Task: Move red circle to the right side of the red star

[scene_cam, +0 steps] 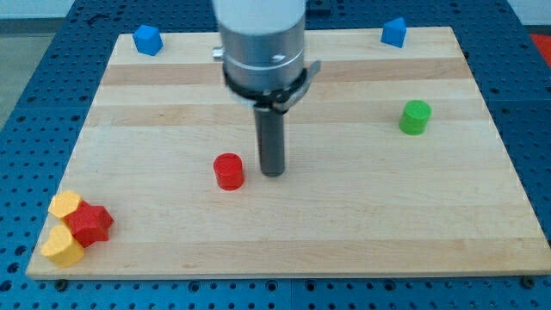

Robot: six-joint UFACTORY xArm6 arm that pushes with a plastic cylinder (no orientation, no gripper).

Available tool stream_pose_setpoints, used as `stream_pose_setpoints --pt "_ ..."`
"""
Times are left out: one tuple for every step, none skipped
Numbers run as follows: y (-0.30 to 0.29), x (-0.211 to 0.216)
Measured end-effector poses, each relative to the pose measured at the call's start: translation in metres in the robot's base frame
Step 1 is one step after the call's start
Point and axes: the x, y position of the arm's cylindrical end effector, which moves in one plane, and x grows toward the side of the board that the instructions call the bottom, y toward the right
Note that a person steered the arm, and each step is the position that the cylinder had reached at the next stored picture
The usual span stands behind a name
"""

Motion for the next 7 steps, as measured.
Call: stream_pose_setpoints --pt "-0.034 -0.007" --pt "-0.082 0.025" --pt "-0.107 0.041" --pt "-0.084 0.04" --pt "-0.082 0.042" --pt "-0.102 0.061" --pt "-0.117 0.073"
